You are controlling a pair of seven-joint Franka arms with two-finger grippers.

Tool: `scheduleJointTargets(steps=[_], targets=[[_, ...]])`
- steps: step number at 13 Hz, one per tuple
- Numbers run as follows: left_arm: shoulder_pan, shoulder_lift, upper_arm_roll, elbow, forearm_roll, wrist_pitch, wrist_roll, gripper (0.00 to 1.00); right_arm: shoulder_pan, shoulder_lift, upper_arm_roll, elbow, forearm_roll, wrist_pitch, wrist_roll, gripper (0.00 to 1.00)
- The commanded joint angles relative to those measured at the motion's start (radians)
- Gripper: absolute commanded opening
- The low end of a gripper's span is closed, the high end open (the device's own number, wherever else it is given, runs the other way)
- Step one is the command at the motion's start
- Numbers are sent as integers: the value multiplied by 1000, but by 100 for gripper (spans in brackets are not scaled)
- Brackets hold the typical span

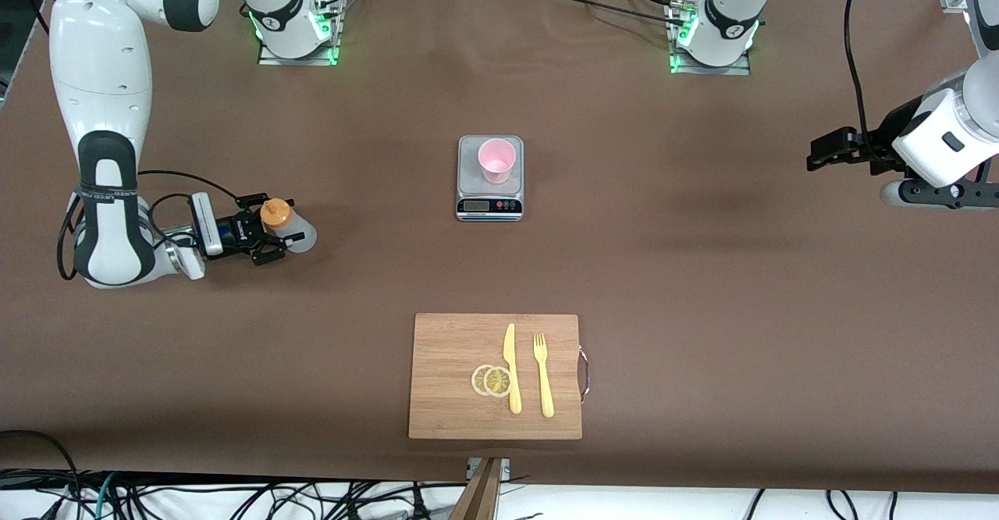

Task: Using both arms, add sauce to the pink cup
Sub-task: 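Set the bottle down and open the right gripper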

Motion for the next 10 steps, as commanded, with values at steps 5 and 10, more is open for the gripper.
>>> scheduleJointTargets(steps=[5,10], targets=[[2,-4,-2,7,13,-4,16,100,-41,-43,-142,42,-111,-43,126,100],[1,-4,-2,7,13,-4,17,100,-23,-82,-203,230,-167,-72,537,100]])
